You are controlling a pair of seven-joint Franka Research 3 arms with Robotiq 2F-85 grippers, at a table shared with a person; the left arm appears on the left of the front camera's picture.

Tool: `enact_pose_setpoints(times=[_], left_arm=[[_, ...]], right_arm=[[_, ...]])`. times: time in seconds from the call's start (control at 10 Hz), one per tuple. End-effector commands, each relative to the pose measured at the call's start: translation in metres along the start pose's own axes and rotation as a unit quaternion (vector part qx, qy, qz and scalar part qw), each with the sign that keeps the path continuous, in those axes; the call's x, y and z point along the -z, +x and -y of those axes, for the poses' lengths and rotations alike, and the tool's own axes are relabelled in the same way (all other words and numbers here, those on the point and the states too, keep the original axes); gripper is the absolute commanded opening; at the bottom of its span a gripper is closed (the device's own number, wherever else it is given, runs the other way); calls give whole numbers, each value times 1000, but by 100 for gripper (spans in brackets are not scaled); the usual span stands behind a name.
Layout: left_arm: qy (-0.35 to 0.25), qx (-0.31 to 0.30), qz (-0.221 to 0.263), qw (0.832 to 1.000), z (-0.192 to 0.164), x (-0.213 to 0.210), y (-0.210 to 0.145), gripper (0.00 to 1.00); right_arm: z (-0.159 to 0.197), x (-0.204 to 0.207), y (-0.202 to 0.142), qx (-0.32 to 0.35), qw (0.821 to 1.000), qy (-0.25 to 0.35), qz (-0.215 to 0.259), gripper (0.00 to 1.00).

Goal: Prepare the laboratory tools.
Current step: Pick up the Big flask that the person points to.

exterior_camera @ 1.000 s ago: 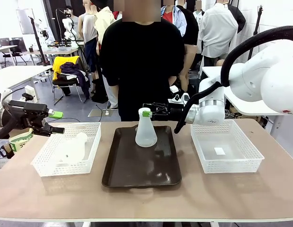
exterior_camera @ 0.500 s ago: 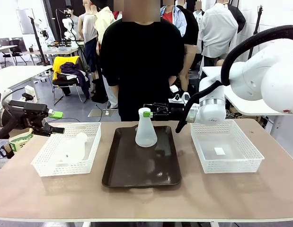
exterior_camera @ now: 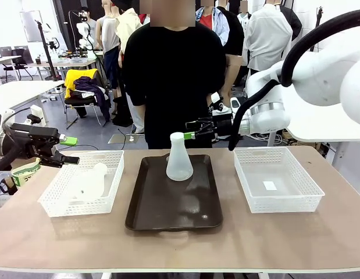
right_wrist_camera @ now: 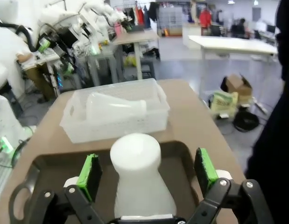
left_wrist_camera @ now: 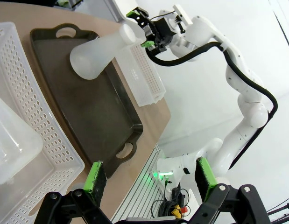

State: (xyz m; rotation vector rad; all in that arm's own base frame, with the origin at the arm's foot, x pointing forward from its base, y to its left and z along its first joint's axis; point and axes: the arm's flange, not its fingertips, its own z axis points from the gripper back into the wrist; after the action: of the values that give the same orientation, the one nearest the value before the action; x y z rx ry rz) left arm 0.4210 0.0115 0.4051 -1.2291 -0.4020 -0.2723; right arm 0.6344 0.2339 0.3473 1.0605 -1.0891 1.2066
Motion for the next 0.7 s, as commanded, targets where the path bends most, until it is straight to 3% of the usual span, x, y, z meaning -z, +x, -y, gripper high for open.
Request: enact_pose_setpoints(times=[0.0,0.3,0.6], left_arm=[[-5,3,3,1000,1,-1,0,100],[-5,3,3,1000,1,-1,0,100],[-5,3,3,1000,1,-1,0,100]], right_arm=[[-26,-18,10,-21,995,-65,-74,100],[-58,-54,31,-49,966,-168,-190,100],[-79,-83,39,-18,951,-214,-220,100]])
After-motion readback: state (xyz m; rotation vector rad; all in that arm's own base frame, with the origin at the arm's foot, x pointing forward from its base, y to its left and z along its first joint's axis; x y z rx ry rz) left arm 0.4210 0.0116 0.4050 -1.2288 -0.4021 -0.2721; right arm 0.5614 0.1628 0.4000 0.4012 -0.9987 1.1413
